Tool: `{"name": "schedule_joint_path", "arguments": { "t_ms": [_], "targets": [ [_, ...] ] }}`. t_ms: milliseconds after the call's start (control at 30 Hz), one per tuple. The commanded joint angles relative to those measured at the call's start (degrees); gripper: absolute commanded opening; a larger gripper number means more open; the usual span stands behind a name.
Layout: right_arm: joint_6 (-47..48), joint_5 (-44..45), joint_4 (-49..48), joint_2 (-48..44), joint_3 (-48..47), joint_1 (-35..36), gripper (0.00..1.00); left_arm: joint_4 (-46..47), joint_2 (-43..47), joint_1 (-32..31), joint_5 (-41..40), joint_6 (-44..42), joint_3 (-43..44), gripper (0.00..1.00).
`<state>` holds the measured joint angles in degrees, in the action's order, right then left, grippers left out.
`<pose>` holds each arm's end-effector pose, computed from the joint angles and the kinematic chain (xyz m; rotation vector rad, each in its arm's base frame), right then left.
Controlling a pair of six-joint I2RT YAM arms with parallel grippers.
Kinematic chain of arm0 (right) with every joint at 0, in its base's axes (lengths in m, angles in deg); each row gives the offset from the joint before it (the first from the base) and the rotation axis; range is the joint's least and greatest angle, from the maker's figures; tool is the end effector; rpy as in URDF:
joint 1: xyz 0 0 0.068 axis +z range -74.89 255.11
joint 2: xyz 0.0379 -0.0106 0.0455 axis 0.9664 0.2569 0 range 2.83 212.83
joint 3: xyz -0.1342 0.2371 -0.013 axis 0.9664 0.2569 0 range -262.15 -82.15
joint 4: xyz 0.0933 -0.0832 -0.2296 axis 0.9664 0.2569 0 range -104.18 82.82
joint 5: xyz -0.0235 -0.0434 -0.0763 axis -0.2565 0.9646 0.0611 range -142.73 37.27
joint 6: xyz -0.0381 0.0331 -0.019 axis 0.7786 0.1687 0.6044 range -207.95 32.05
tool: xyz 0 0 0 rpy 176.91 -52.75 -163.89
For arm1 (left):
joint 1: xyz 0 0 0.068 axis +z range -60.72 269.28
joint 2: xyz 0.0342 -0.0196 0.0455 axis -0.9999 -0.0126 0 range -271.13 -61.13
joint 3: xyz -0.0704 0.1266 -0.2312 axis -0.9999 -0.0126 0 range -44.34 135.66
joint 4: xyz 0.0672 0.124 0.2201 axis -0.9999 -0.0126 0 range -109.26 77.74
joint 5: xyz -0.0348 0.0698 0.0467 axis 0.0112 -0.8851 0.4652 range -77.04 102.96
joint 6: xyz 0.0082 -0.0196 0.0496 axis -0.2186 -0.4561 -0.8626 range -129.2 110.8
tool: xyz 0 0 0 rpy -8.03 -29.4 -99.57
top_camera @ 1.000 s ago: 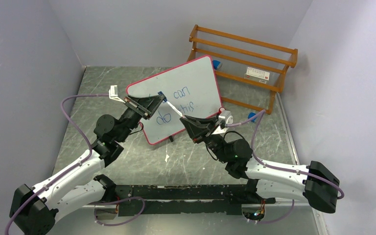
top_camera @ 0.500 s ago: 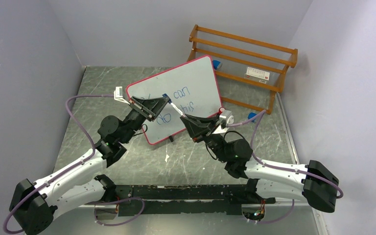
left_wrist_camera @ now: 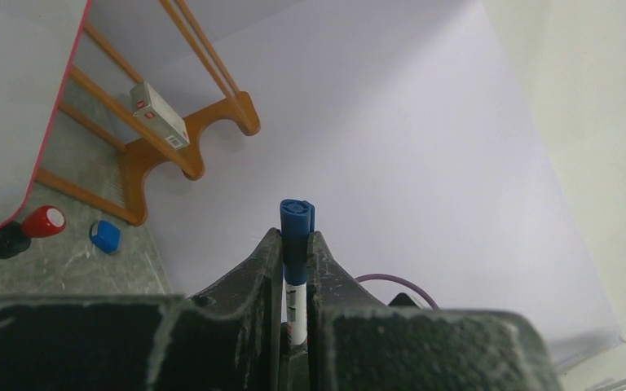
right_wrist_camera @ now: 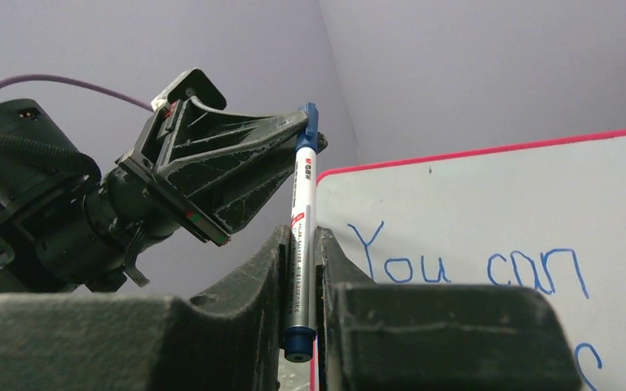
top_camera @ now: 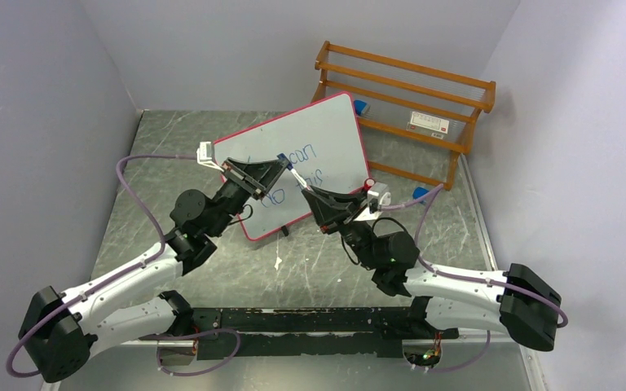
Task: Write a sentence on the whiteboard
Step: Close the whiteboard marker at the center of the board.
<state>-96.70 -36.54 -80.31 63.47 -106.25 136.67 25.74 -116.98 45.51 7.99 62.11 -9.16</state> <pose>0.1121 0.1863 0.2993 -0.2467 1.0973 0.9533 0.1659 -0.1547 0.3342 -0.4315 1.3988 -1.6420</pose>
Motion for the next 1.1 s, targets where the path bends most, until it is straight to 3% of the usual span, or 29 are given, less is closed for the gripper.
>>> {"name": "schedule_joint_path", "arguments": {
  "t_ms": [0,367,733,833,1067],
  "targets": [
    [0.3,-0.3,-5.2,0.6,-2.1,-0.4,0.0,2.0,-0.4,-4.4,5.5,-4.0,1.5,0.05],
    [-8.0,-5.7,-11.3,2.7,-2.3,-4.8,0.0,11.0,-3.3,-9.8,9.1,-8.4,-1.0,0.05],
    [-15.0,-9.3,-11.4,1.3,-1.9,-8.8,0.0,15.0,-6.3,-14.8,11.3,-13.4,-2.8,0.05],
    [-14.2,-8.6,-8.9,0.3,-1.0,-9.0,0.0,11.2,-3.8,-14.7,7.7,-15.9,-2.7,0.05],
    [-12.5,-2.9,4.3,-6.5,1.7,-10.9,0.0,-11.8,5.5,-14.6,-5.0,-25.8,3.8,0.08]
  ]
}}
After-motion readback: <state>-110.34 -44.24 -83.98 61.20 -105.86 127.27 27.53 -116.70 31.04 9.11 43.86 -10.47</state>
